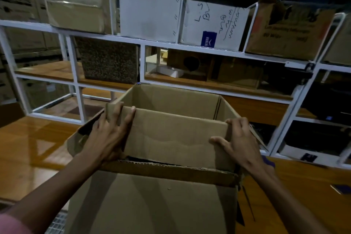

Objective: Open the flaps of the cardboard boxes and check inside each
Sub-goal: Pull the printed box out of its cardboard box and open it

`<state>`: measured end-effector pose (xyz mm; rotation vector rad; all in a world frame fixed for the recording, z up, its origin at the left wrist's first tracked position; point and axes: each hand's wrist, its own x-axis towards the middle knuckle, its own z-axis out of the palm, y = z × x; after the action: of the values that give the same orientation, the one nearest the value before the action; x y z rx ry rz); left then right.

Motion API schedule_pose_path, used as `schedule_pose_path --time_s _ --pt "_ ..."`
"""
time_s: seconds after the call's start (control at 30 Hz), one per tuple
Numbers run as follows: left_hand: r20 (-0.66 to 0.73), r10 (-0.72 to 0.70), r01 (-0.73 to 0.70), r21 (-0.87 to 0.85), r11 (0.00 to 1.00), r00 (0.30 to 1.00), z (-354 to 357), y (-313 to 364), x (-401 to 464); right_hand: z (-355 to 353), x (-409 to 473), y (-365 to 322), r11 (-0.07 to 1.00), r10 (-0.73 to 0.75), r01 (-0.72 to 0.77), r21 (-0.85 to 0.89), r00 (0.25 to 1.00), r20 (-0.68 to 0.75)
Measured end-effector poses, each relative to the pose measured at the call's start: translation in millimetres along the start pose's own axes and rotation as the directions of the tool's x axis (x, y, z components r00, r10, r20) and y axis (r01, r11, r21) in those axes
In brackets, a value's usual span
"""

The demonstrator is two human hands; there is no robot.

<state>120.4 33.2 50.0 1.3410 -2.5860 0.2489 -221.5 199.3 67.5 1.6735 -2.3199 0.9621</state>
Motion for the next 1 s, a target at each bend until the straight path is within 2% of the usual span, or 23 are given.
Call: schedule_pose_path --time_s 0.13,0.27,0.33,0.47,0.57,0.77,0.87,1.0 --pt "0.088 -0.006 0.003 0.034 0.999 0.996 4 2 11 8 1 6 0.997 0.071 -0.075 0.030 0.991 0.115" --pt "0.285 -0.057 0.033 0.091 0.995 0.957 -7 5 23 11 2 11 0.991 0.103 -0.111 0.073 0.988 0.115" --pt "0.312 -0.069 0.045 0.084 0.995 0.947 -12 5 25 11 2 14 0.991 0.106 -0.115 0.067 0.987 0.123" --pt "0.274 -0.047 0.021 0.098 0.995 0.961 -16 6 25 14 3 19 0.994 0.105 -0.107 0.016 0.987 0.121" --pt "0.291 -0.033 0.025 0.033 0.999 0.956 -9 10 21 23 -1 25 0.991 0.136 -0.137 -0.009 0.976 0.171" --pt "0.259 -0.067 0.121 -0.199 0.973 0.964 25 18 12 42 -14 41 0.960 0.231 -0.239 0.148 0.971 0.066" --pt "0.178 -0.110 0.166 -0.334 0.928 0.978 34 22 10 47 -14 45 0.958 0.237 -0.231 0.169 0.971 -0.015" --pt "0.049 -0.150 0.157 -0.424 0.892 0.987 30 22 15 43 -2 40 0.961 0.241 -0.228 0.158 0.969 -0.064"
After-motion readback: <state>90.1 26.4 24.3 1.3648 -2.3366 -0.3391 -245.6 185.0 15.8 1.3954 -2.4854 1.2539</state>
